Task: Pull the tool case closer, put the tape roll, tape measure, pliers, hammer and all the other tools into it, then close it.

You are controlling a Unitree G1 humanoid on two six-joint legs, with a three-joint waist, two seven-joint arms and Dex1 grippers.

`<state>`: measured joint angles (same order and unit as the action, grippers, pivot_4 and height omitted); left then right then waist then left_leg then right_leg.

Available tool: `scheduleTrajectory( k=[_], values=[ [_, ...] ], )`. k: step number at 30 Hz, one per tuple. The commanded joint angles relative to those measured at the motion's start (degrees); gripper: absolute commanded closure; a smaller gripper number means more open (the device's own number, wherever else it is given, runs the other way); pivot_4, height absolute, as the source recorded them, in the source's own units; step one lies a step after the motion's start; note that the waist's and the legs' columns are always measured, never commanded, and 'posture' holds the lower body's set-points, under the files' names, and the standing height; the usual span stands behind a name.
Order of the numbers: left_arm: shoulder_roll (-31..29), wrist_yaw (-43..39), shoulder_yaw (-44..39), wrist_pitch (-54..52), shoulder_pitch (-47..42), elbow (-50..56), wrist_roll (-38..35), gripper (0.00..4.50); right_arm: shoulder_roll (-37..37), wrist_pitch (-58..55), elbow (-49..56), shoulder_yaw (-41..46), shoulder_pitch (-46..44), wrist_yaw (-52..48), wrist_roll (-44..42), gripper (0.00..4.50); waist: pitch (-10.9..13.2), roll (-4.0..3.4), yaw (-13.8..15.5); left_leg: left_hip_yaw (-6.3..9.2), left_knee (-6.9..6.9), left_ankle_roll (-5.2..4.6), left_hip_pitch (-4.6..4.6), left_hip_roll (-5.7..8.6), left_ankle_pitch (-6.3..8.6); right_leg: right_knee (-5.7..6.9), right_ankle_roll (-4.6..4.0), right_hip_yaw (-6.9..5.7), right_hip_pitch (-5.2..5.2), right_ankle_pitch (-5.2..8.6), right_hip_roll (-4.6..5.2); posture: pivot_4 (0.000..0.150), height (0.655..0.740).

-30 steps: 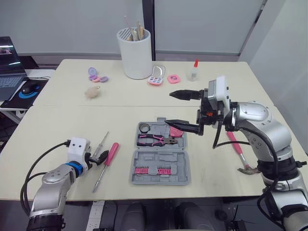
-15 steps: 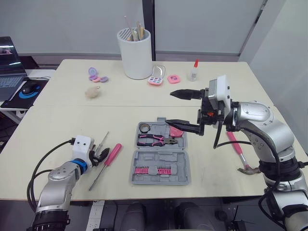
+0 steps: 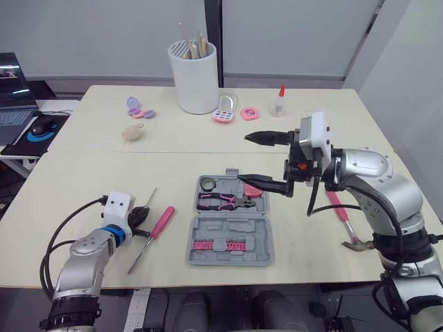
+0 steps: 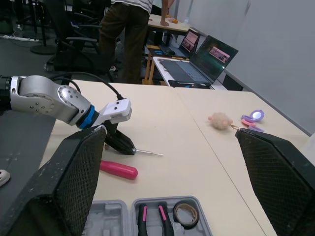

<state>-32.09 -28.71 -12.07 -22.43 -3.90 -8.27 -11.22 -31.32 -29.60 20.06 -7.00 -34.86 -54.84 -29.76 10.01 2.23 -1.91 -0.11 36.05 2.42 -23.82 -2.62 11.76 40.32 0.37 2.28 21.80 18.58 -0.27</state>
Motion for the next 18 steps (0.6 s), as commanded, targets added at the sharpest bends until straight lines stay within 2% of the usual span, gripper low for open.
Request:
scheduleTrajectory(
  k=[1, 4, 8, 11, 15, 18],
  values=[
    [-6.1, -5.5, -0.7, 0.0, 1.5, 6.6, -0.3, 4.27, -2.3, 1.2, 2.3, 0.3, 0.6, -1.6, 0.8, 0.0, 0.0, 0.0, 0.0, 0.0, 0.0, 0.0, -0.01, 0.0, 0.0, -0.01, 0.0, 0.0, 0.01, 0.0, 0.0, 0.15, 0.74],
    [-12.3, -11.2, -0.1, 1.3, 3.0, 10.8, 0.0, 4.27, -3.9, 2.1, 2.2, 0.4, 1.6, -3.1, 1.2, 0.0, 0.0, 0.01, 0.1, 0.02, -0.03, 0.0, -0.03, 0.0, 0.0, -0.04, 0.0, -0.01, 0.03, 0.0, 0.0, 0.15, 0.74],
    [-20.8, -22.7, 0.4, -0.3, 4.6, 21.9, -4.6, 4.27, -6.6, 4.8, 2.0, 0.3, 4.3, -4.3, 4.0, 0.0, 0.1, -0.02, 0.2, -0.02, -0.02, 0.0, -0.05, 0.03, 0.0, -0.12, 0.0, -0.01, 0.01, 0.0, 0.07, 0.15, 0.74],
    [-25.3, -29.5, 4.0, -4.3, 2.9, 30.6, -8.7, 4.27, -8.2, 5.7, 1.9, 0.5, 5.8, -4.4, 5.4, 0.0, 0.1, -0.07, 0.3, -0.02, -0.05, 0.0, -0.09, 0.03, 0.0, -0.27, 0.01, -0.02, -0.01, 0.0, 0.08, 0.15, 0.74],
    [-26.6, -33.7, 13.0, -6.3, -3.2, 34.6, -7.8, 4.27, -8.7, 6.7, 1.4, -0.3, 6.4, -4.6, 6.8, 0.0, 0.1, -0.16, 0.2, -0.08, -0.04, 0.0, -0.06, 0.05, 0.0, -0.28, 0.04, 0.05, -0.03, -0.01, 0.02, 0.15, 0.74],
    [-22.9, -33.3, 20.9, -5.5, -9.6, 33.2, -4.0, 4.27, -9.0, 6.8, 1.7, -0.7, 6.9, -4.4, 7.7, 0.0, 0.1, -0.16, 0.2, -0.05, -0.03, 0.0, -0.06, -0.04, 0.0, -0.28, 0.04, 0.08, -0.02, -0.01, -0.19, 0.15, 0.74]
  ],
)
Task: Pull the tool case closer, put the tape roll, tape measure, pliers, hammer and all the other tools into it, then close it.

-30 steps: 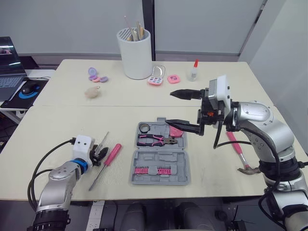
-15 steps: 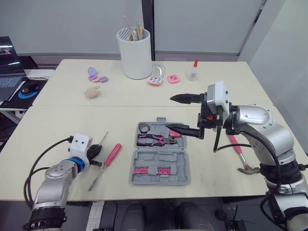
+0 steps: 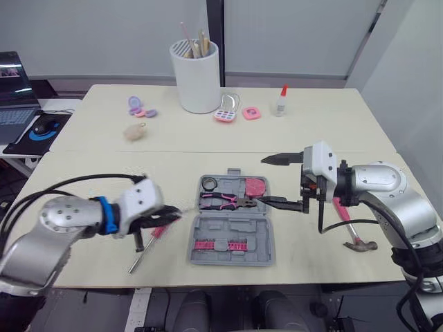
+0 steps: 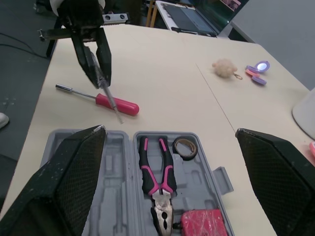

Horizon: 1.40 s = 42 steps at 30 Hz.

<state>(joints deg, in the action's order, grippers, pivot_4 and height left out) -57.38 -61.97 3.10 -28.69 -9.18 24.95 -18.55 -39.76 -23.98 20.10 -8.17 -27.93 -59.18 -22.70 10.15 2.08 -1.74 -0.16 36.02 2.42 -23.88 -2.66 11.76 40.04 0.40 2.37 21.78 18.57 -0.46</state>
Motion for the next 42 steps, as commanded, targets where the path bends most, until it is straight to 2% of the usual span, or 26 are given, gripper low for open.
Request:
scheduleTrajectory(
  k=[1, 4, 7, 17, 42],
  values=[
    [4.0, 0.1, 8.8, 2.7, -6.4, -2.1, 5.9, 4.27, -0.5, 1.1, 1.9, 0.4, 0.2, 0.3, 0.9, 0.0, 0.0, 0.0, 0.0, 0.0, 0.0, 0.0, 0.0, -0.01, 0.0, 0.0, 0.0, 0.01, 0.01, 0.0, -0.03, 0.15, 0.74],
    [9.6, 1.2, 14.5, 7.2, -11.0, -8.8, 10.7, 4.27, -0.3, 0.6, 2.7, 0.4, 1.4, 1.1, 1.4, 0.0, 0.0, 0.0, 0.0, 0.0, 0.02, 0.0, -0.02, 0.01, 0.0, -0.01, 0.0, 0.03, 0.0, 0.0, -0.26, 0.15, 0.74],
    [12.3, 1.1, 17.6, 11.4, -13.4, -13.7, 14.8, 4.27, -0.9, 0.6, 3.5, 0.5, 2.6, 1.2, 1.8, 0.0, 0.0, 0.0, -0.1, -0.01, 0.04, 0.0, -0.06, 0.01, 0.0, -0.01, 0.01, 0.05, 0.01, 0.0, -0.27, 0.15, 0.74],
    [17.7, 0.7, 19.6, 19.1, -15.1, -21.4, 19.5, 4.27, -2.3, 0.0, 5.0, 0.1, 4.7, 1.5, 3.4, 0.0, 0.0, 0.0, 0.0, 0.0, 0.08, 0.0, -0.06, 0.02, 0.0, 0.0, 0.03, 0.07, 0.01, -0.02, -0.26, 0.15, 0.74],
    [22.2, 0.4, 20.1, 28.3, -16.4, -30.5, 25.7, 4.27, -3.1, 0.7, 4.9, -0.5, 5.1, 1.3, 3.9, 0.0, 0.0, 0.0, 0.0, 0.02, 0.09, 0.0, -0.05, 0.02, 0.0, 0.03, 0.03, 0.05, -0.01, -0.02, -0.27, 0.15, 0.74]
  ],
)
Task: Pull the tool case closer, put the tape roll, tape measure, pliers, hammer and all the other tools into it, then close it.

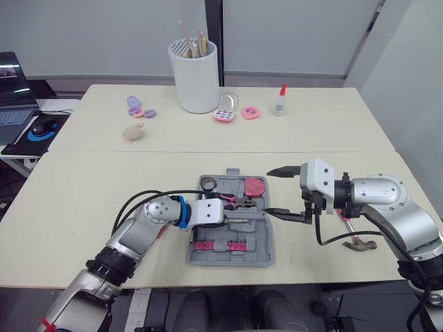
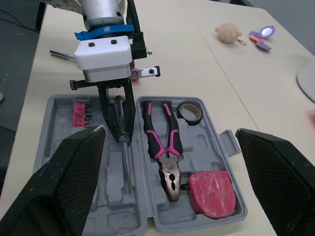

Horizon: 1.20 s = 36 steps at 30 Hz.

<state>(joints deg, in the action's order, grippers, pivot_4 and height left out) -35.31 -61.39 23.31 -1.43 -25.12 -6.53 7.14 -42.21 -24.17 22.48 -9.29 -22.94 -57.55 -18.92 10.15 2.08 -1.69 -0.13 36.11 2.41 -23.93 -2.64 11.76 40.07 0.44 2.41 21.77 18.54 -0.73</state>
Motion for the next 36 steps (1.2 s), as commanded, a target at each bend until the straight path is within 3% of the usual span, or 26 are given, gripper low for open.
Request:
scheduleTrajectory(
  k=[1, 6, 13, 20, 23, 27, 36],
  values=[
    [0.2, -0.2, -0.2, 1.0, -0.4, 1.1, 0.0, 4.27, -0.6, 0.9, 2.5, 0.7, 0.1, -0.3, 0.1, 0.0, 0.0, 0.0, 0.0, -0.01, 0.0, 0.0, 0.0, 0.0, 0.0, 0.0, 0.0, 0.01, 0.0, 0.0, 0.0, 0.15, 0.74],
    [0.4, -0.1, -0.3, 1.4, -0.4, 1.1, 0.3, 2.65, -0.5, 1.2, 2.0, 0.6, 0.1, -0.3, 0.3, 0.0, 0.0, 0.0, 0.0, 0.0, 0.0, 0.0, 0.0, 0.0, 0.0, 0.0, 0.0, 0.0, 0.0, 0.0, 0.0, 0.15, 0.74],
    [0.5, 0.3, -0.7, 1.2, -0.2, 1.5, 0.4, 2.65, -0.2, 1.5, 1.7, 0.5, 0.2, -0.4, 0.5, 0.0, 0.0, 0.0, 0.0, 0.0, 0.0, 0.0, 0.0, 0.0, 0.0, 0.01, 0.0, 0.0, 0.0, 0.0, 0.0, 0.15, 0.74],
    [0.0, -0.8, -3.5, -2.3, 0.5, 6.0, -4.0, 2.65, -0.2, 1.6, 1.6, 0.5, 0.1, -0.7, 0.6, 0.0, 0.0, 0.0, 0.0, 0.0, 0.01, 0.0, 0.0, 0.0, 0.0, 0.01, 0.0, 0.0, -0.01, 0.0, 0.0, 0.15, 0.74],
    [-0.9, -1.7, -4.3, -3.8, 1.0, 7.5, -5.2, 3.24, -0.2, 1.6, 1.5, 0.5, 0.1, -0.8, 0.6, 0.0, 0.0, 0.0, 0.0, 0.01, 0.01, 0.0, 0.01, 0.0, 0.0, 0.02, 0.0, 0.0, -0.01, 0.0, 0.0, 0.15, 0.74],
    [-1.5, -1.8, -3.6, -3.6, 1.8, 6.8, -4.3, 4.44, -0.1, 1.6, 1.4, 0.4, 0.1, -0.9, 0.7, 0.0, 0.0, 0.0, 0.0, 0.01, 0.01, 0.0, 0.02, 0.0, 0.0, 0.02, 0.0, -0.01, -0.01, 0.0, 0.0, 0.15, 0.74],
    [-0.2, -0.4, -2.6, -2.4, 2.1, 3.6, -2.3, 4.48, -0.4, 1.3, 2.0, 0.9, 0.7, -1.3, 1.0, 0.0, 0.0, 0.0, 0.0, 0.01, 0.02, 0.0, 0.02, 0.0, 0.0, 0.02, 0.0, -0.01, -0.02, 0.0, 0.0, 0.15, 0.74]
  ],
)
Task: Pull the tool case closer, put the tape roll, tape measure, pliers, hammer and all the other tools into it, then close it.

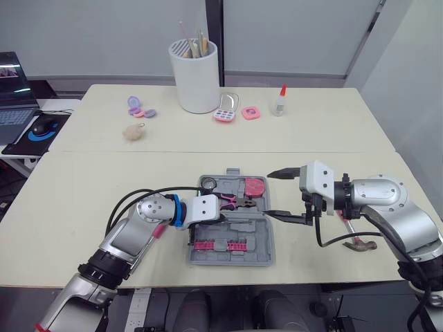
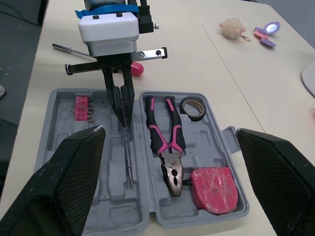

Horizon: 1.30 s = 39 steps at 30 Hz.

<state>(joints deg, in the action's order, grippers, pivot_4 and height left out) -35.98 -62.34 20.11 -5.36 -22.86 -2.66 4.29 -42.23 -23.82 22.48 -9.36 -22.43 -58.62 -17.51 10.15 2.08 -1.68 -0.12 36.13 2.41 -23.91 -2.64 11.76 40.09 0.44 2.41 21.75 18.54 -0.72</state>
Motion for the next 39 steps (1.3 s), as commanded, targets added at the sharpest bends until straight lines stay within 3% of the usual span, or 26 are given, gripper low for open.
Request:
scheduleTrajectory(
  k=[1, 21, 27, 31, 34, 39],
  values=[
    [0.6, 0.6, 0.7, 1.8, -0.2, -0.8, 0.7, 4.48, -0.4, 1.0, 2.1, 1.0, 0.2, -0.2, -0.4, 0.0, 0.0, 0.0, 0.0, 0.01, 0.0, 0.0, 0.0, 0.0, 0.0, 0.0, 0.0, -0.01, 0.0, 0.0, 0.0, 0.15, 0.74],
    [3.7, 1.0, 1.9, 3.7, -0.2, -7.1, 2.8, 4.48, -0.7, 0.7, 2.2, 1.4, 1.0, -0.2, -0.1, 0.0, -0.1, -0.05, 0.1, 0.03, 0.06, 0.0, 0.08, 0.03, 0.0, 0.01, 0.01, -0.03, -0.14, -0.01, 0.01, 0.15, 0.74],
    [4.0, 2.2, -3.2, 0.7, -0.5, -3.2, -2.1, 4.48, -1.2, 2.7, -0.6, 2.6, 1.9, 0.1, 1.0, 0.0, -0.1, -0.05, 0.0, 0.04, 0.07, 0.0, 0.08, 0.03, 0.0, 0.0, 0.02, -0.04, -0.15, -0.01, 0.02, 0.15, 0.74],
    [1.5, 1.1, -10.3, -4.3, 0.3, 2.4, -9.5, 4.48, -3.2, 4.4, -4.3, 6.1, 3.1, -0.4, 0.7, 0.0, -0.1, -0.05, 0.0, 0.05, 0.07, 0.0, 0.05, 0.01, 0.0, 0.0, 0.02, -0.05, -0.13, -0.01, 0.01, 0.15, 0.74],
    [-3.4, 0.1, -17.5, -8.6, 1.8, 5.1, -14.5, 3.89, -5.5, 4.6, -7.2, 10.4, 3.6, -1.6, -1.2, 0.0, 0.0, -0.06, -0.3, 0.03, 0.06, 0.0, 0.06, -0.02, 0.0, 0.0, 0.02, -0.02, -0.11, -0.01, 0.02, 0.15, 0.74],
    [-13.7, -4.0, -33.5, -15.2, 9.4, 3.5, -24.1, 2.3, -10.1, 3.2, -11.7, 19.7, 6.9, -2.8, -3.9, 0.0, 0.0, -0.08, -0.5, 0.05, -0.01, 0.0, 0.13, -0.13, 0.0, 0.0, 0.0, -0.04, -0.09, 0.0, 0.07, 0.15, 0.74]
  ],
)
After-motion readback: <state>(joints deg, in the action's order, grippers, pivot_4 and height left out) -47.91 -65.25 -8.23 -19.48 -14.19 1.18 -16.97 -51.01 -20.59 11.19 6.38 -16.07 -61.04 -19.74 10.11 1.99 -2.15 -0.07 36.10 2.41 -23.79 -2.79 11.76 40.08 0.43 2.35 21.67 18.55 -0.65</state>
